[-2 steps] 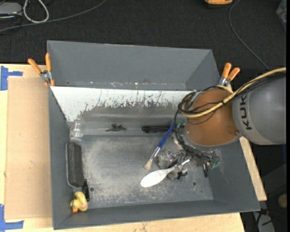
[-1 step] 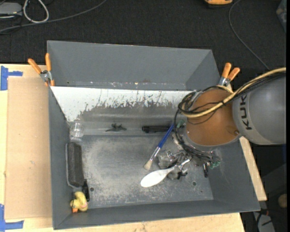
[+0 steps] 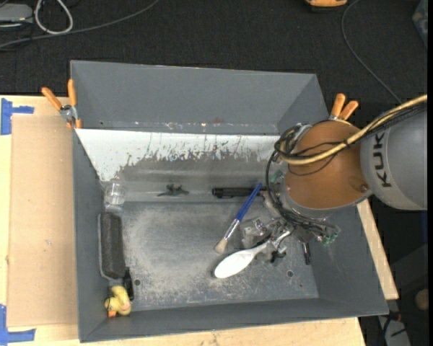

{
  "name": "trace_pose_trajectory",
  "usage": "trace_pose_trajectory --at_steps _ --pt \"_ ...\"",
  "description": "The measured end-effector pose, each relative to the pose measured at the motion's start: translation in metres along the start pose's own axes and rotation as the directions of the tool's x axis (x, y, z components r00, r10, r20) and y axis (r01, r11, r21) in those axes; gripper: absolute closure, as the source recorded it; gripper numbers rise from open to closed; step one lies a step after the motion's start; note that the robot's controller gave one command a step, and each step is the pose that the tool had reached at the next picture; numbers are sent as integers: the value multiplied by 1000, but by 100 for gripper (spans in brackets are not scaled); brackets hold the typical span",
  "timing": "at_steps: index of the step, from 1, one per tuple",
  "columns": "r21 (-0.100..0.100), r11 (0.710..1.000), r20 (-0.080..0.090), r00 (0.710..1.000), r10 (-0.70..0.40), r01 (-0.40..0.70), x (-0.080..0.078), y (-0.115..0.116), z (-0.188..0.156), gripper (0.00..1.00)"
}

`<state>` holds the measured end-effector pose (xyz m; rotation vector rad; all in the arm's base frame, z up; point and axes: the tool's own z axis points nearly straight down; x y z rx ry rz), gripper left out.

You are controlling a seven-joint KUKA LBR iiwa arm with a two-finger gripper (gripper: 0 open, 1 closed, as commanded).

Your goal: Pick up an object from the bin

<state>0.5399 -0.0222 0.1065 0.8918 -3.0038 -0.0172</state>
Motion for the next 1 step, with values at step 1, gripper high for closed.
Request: trace_pose_trajectory --at_steps 1 --pt "0 1000 1 1000 1 -1 -1 1 -34 100"
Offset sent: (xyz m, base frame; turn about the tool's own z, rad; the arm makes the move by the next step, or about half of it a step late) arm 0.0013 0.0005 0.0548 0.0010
